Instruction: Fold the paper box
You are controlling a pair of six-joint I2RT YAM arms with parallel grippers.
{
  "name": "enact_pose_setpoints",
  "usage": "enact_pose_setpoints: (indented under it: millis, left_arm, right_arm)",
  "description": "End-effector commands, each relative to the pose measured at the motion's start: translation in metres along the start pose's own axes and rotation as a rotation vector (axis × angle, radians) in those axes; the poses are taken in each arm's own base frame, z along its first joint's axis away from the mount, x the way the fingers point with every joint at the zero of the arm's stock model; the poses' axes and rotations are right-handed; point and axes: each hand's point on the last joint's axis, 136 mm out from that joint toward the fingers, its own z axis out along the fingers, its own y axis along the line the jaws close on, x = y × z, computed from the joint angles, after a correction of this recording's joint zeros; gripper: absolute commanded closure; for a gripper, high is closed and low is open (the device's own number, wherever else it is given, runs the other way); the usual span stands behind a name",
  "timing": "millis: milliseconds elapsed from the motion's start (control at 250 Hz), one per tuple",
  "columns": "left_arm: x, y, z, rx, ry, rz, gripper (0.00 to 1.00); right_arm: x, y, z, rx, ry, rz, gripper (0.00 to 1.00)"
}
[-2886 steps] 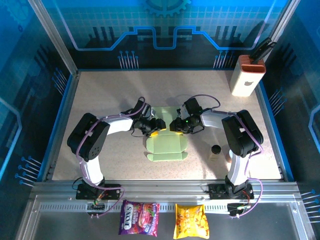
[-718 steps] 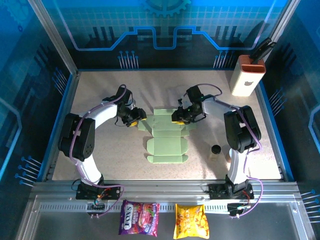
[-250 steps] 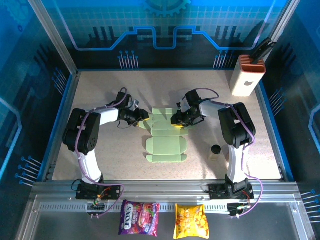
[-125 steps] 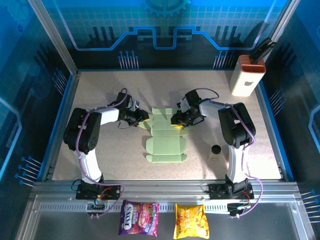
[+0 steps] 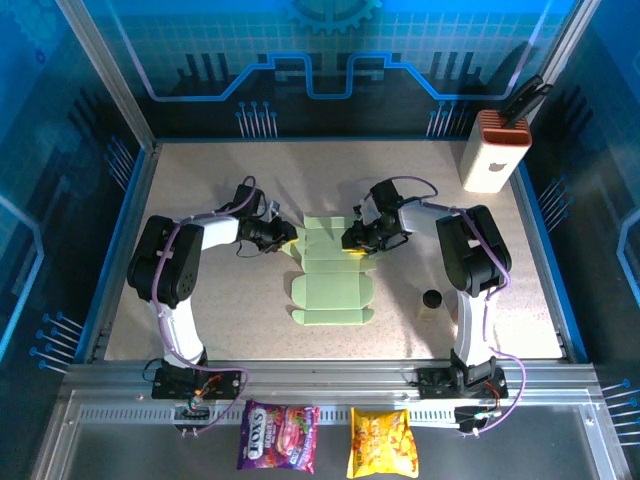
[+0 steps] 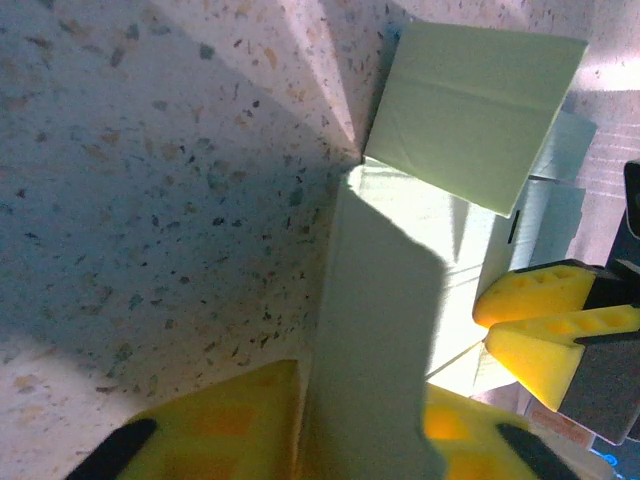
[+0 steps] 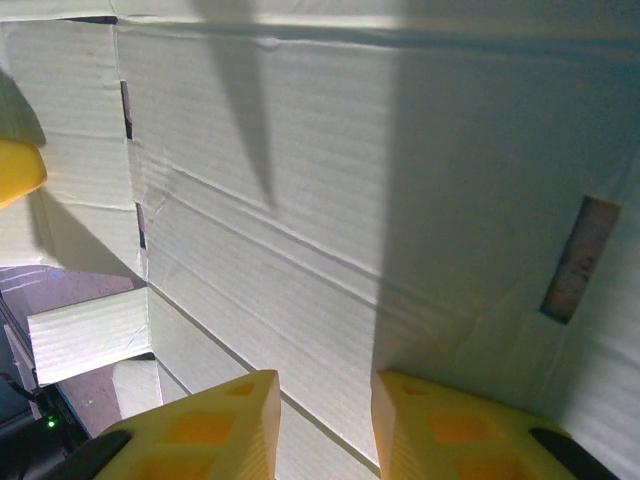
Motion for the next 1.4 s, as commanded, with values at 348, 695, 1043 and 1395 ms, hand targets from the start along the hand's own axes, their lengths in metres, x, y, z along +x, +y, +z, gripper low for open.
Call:
enact_pose_setpoints:
  millis: [348, 695, 1043, 1395]
  left_arm:
    - [-0.005, -0.035, -0.024, 0.065, -0.054, 0.112, 0.95]
    - [-0.006, -0.113, -0.09, 0.224, -0.188, 0.37, 1.0]
    - [0.033, -0.186, -0.166, 0.405, -0.246, 0.678, 1.0]
    - [0.105, -0.217, -0.223, 0.581, -0.269, 1.084, 1.0]
  right_arm:
    - [0.0, 0.023, -0.028, 0.002, -0.066, -0.068, 0.68]
    - [-0.014, 0.098, -0.131, -0.051, -0.322, -0.325, 0.67]
    - [0.015, 0.156, -0.21, -0.06, -0.491, -0.761, 0.57]
    - [0.063, 0.206, -0.268, -0.092, -0.557, -1.127, 0.55]
